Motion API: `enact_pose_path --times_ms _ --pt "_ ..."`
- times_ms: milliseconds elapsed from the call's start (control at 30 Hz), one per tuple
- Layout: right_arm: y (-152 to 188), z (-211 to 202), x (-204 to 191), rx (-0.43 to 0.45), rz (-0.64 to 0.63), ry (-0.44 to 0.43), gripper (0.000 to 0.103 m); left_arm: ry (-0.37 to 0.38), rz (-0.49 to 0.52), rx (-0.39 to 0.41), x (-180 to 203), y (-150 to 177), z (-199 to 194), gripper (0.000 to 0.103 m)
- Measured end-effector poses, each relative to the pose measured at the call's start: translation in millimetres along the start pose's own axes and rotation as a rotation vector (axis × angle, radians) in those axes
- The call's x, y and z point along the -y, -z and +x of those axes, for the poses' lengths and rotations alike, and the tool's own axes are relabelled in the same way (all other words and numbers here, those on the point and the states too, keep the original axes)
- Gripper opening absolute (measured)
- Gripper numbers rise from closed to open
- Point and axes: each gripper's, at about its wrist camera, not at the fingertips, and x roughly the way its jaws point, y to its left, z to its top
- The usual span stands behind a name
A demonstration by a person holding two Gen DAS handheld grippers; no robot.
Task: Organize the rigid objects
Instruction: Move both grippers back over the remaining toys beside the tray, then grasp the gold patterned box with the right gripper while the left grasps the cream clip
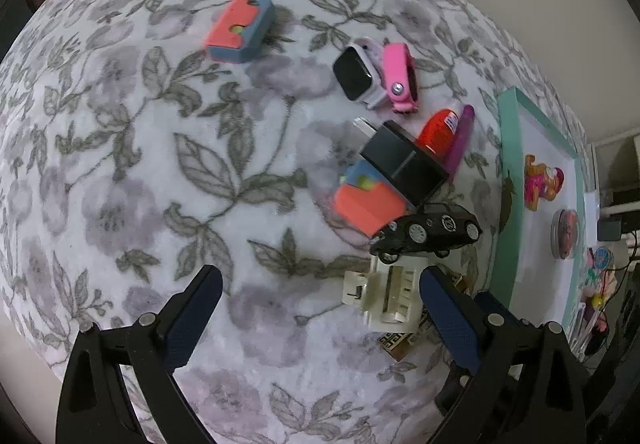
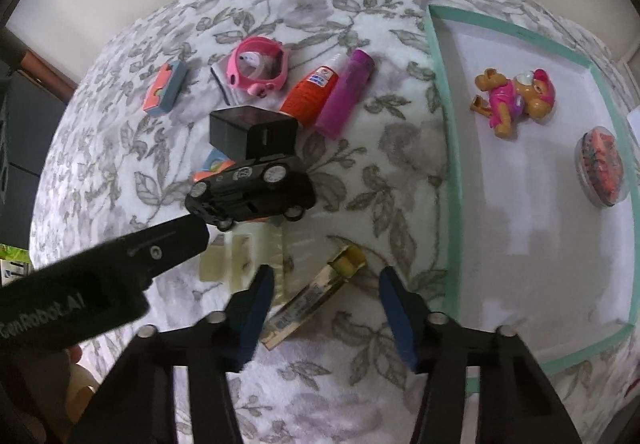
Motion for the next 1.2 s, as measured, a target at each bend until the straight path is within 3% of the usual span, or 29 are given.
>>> enact_pose_path --times_ms 267,500,733,1200 --pt "4 9 3 -0.044 0.017 -0.038 0.052 0.032 0.003 -0.046 7 -1 15 0.091" --pt "12 21 -10 -0.067 -0.039 0.014 0.052 0.012 0.011 -0.067 11 -2 28 0.091" --pt "16 18 -7 -0.084 -0.092 0.060 0.037 0.014 0.035 -0.064 12 1 27 0.090" --pt "25 12 12 -0.072 -0.079 0.029 0.027 0.046 0.089 -0.103 35 9 30 0.081"
